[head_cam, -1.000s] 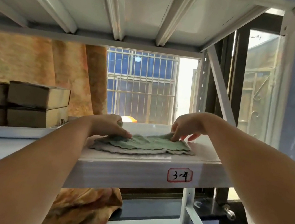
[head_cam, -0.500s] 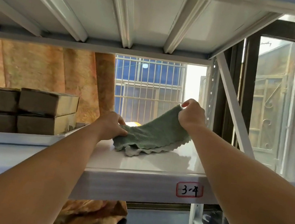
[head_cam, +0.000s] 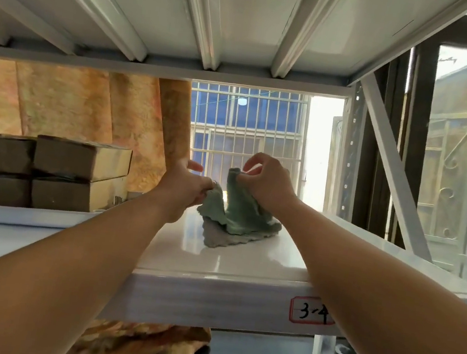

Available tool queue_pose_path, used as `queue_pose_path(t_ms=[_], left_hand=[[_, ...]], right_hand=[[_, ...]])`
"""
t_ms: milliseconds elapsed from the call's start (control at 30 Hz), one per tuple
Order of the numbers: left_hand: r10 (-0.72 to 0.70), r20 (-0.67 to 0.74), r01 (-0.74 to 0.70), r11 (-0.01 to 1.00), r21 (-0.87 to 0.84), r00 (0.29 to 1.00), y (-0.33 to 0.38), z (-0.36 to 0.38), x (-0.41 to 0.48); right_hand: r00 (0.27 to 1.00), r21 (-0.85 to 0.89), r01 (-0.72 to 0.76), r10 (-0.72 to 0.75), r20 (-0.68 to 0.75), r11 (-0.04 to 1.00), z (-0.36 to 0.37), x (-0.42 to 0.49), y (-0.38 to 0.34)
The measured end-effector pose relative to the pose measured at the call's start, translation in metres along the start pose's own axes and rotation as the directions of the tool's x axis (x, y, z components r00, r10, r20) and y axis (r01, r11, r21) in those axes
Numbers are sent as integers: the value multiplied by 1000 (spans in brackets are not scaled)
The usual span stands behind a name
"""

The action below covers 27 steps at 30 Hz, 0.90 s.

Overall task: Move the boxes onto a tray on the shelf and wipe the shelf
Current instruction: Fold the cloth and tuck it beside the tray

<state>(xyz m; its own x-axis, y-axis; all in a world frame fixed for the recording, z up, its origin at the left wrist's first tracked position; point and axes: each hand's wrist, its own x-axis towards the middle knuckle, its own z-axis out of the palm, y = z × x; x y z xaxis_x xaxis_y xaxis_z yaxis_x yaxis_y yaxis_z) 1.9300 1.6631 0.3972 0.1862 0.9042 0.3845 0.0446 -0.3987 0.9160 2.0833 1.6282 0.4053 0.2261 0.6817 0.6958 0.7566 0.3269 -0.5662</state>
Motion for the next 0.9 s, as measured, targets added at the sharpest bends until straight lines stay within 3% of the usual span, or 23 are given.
queue_pose_path(t_ms=[200, 367, 633, 733, 800, 900], left_hand=[[-7, 105, 28, 980, -199, 994, 5, 1, -7], [-23, 56, 35, 970, -241, 998, 7, 2, -11], [-54, -15, 50, 977, -209, 998, 3, 1, -8], [-26, -1, 25, 992, -122, 1000, 0, 0, -6], [-18, 3, 18, 996, -85, 1000, -2, -2, -6], [16, 18, -15, 997, -72, 1000, 1, -3, -8]], right_hand=[[999, 178, -34, 26, 46, 983, 8, -5, -9], [986, 338, -69, 12, 166, 938, 6, -9, -11], [958, 305, -6, -81, 274, 952, 5, -14, -12], [940, 344, -74, -50, 339, 936, 3, -12, -13], [957, 337, -79, -23, 289, 938, 2, -9, -11], [958, 165, -131, 82, 274, 978, -3, -8, -1]])
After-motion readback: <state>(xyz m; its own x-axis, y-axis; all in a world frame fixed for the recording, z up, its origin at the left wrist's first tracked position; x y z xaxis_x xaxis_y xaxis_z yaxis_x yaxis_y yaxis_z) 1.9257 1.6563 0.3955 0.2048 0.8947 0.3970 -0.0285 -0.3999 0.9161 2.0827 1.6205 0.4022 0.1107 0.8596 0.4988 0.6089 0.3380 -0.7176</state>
